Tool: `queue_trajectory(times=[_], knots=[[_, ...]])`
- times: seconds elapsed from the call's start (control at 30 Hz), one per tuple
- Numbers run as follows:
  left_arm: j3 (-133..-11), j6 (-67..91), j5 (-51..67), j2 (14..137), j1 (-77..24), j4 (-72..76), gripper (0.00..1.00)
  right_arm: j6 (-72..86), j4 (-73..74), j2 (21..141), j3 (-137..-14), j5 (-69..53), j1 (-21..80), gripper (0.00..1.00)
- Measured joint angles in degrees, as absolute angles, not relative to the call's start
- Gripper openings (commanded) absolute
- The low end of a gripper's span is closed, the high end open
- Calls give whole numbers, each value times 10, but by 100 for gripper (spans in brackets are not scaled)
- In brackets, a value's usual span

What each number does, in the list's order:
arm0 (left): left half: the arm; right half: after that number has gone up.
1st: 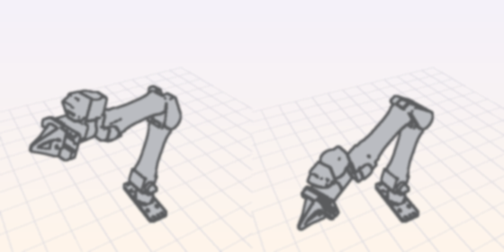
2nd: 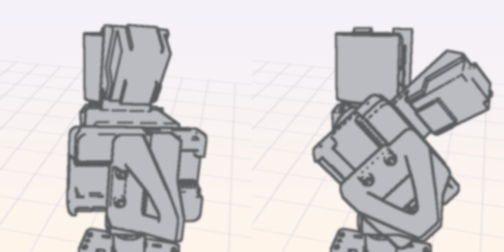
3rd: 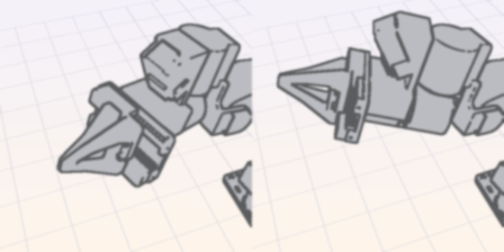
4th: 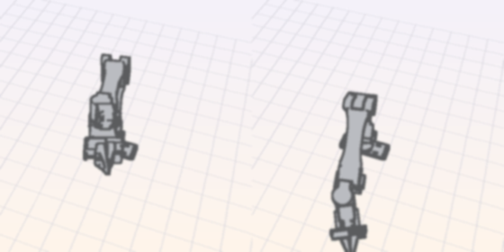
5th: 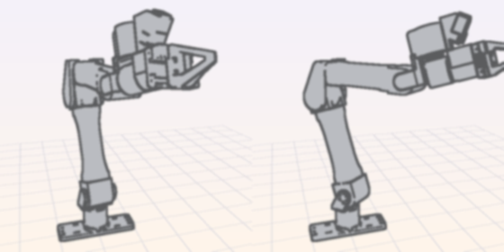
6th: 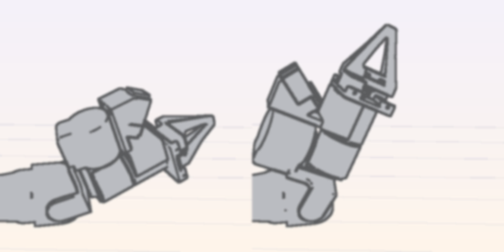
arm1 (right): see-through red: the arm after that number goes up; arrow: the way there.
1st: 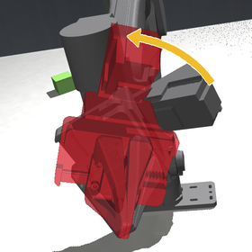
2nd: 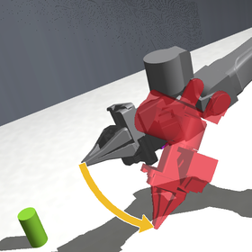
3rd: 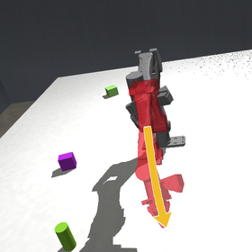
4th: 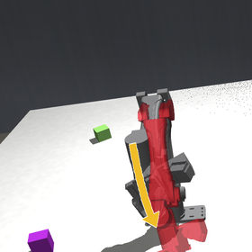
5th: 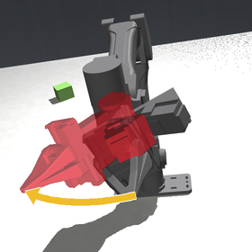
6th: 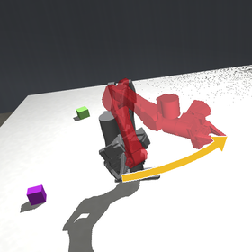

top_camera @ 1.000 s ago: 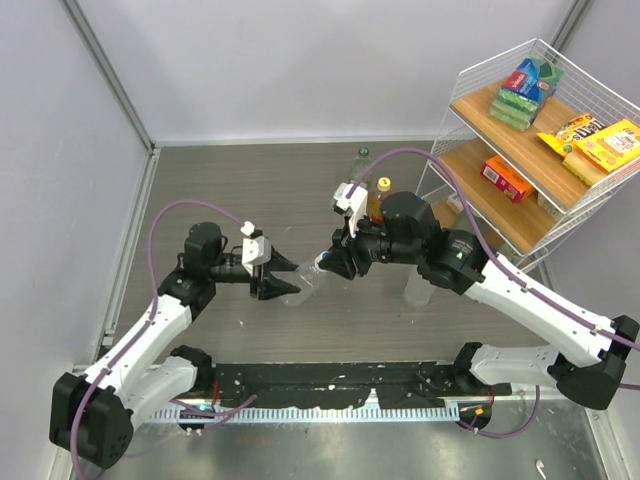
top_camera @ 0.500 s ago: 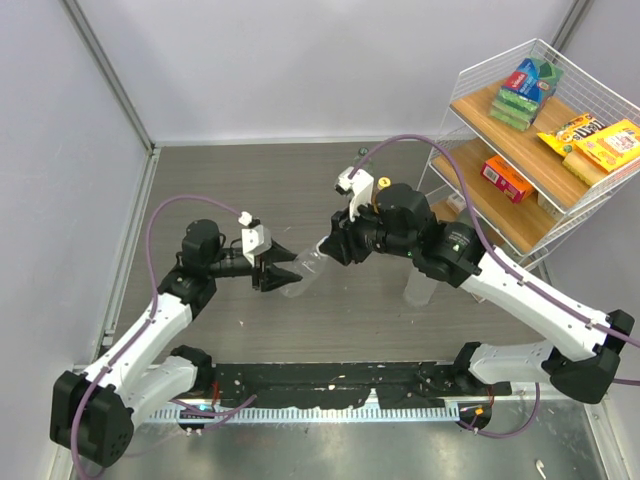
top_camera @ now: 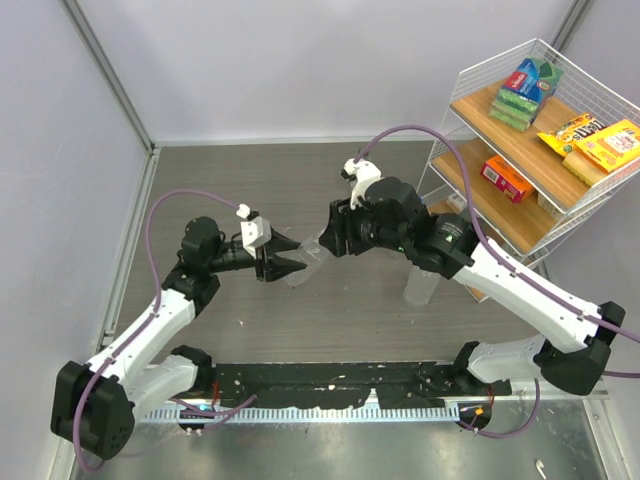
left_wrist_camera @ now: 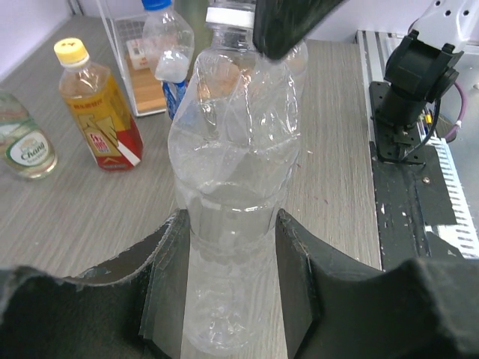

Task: Screw on the bottle caps
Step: Place the bottle cap on the plastic bottle.

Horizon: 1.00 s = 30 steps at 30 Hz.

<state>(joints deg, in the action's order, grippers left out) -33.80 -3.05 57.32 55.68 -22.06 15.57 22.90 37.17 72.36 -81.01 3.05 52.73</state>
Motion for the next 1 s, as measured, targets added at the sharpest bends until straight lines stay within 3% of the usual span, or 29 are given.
queue_trajectory(times=[0.1,0.23,0.37,1.0], knots=[[-338,-30,569,564,-223,172,0,233,388,732,-810,37,528,61],[-336,-19,565,583,-223,196,0,232,395,732,-810,49,528,78],[-318,3,560,599,-223,234,0,225,394,731,-810,52,528,84],[-292,47,606,611,-223,324,0,8,379,610,-783,-37,528,85]])
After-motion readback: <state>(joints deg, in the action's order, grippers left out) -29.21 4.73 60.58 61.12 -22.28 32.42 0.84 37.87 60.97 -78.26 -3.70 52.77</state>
